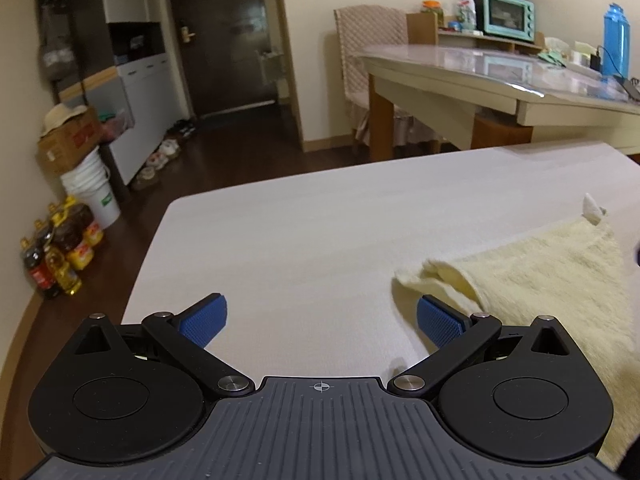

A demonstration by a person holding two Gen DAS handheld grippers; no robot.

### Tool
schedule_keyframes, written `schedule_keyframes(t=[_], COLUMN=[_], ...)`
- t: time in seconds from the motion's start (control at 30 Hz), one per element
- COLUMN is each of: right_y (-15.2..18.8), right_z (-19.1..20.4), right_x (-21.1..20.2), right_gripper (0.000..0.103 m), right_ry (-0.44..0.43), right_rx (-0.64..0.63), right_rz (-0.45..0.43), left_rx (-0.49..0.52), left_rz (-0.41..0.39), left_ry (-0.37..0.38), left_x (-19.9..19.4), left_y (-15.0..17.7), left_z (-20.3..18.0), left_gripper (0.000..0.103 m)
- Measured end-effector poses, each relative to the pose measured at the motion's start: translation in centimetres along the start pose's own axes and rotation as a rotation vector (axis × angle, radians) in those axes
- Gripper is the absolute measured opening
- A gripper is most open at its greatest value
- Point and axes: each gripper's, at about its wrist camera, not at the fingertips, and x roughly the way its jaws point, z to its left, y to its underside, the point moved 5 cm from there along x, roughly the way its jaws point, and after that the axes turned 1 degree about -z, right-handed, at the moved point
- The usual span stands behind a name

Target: Fold towel

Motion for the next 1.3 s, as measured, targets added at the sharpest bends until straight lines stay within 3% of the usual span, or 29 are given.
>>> schedule_keyframes(t=[0.1, 0.2, 0.4, 0.57, 0.7, 0.77, 0.8, 0.87, 0.9, 0.97, 1.17, 1.23, 1.3], right_y=[-1.1, -2.2, -1.9, -1.3, -1.2, -1.1, -0.9, -0.6, -0.4, -0.2, -0.8, -1.0, -1.2], right_z=[-1.4, -2.2, -1.3, 0.2, 0.3, 0.2, 0.2, 0.4, 0.6, 1.0, 0.8, 0.4, 0.1], right_x=[2.2, 4.9, 7.9, 10.4, 12.5, 12.8, 12.6, 12.0, 11.9, 11.6, 8.7, 8.6, 9.5], right_gripper=[0.027, 0.031, 0.031, 0.031, 0.039, 0.039, 0.037, 0.019, 0.006, 0.001, 0.001, 0.007, 0.02], right_ry=[-0.004, -0.015, -0.08, -0.159, -0.202, -0.228, -0.229, -0.227, -0.214, -0.181, -0.12, -0.108, -0.106], right_rx=[-0.044, -0.118, -0.257, -0.355, -0.399, -0.411, -0.424, -0.451, -0.467, -0.489, -0.437, -0.428, -0.428], right_rz=[0.039, 0.078, 0.165, 0.221, 0.259, 0.256, 0.253, 0.246, 0.242, 0.231, 0.178, 0.184, 0.184], left_rx=[0.025, 0.106, 0.356, 0.319, 0.294, 0.289, 0.286, 0.277, 0.274, 0.269, 0.315, 0.338, 0.36], left_rz=[0.003, 0.026, 0.068, 0.073, 0.069, 0.067, 0.066, 0.063, 0.062, 0.062, 0.057, 0.057, 0.056], left_ry=[0.066, 0.085, 0.047, 0.104, 0.137, 0.145, 0.148, 0.153, 0.156, 0.161, 0.14, 0.137, 0.136], left_x=[1.0, 1.8, 3.0, 3.2, 3.4, 3.4, 3.4, 3.5, 3.5, 3.5, 3.3, 3.2, 3.2], left_y=[-1.1, -1.5, -0.2, 0.1, 0.3, 0.3, 0.4, 0.4, 0.4, 0.5, 0.1, -0.1, -0.2], left_z=[-0.2, -1.1, -3.1, -2.2, -1.8, -1.6, -1.6, -1.5, -1.4, -1.3, -1.8, -2.0, -2.1], left_gripper=[0.103, 0.103, 0.103, 0.103, 0.103, 0.103, 0.103, 0.103, 0.103, 0.103, 0.103, 0.103, 0.103])
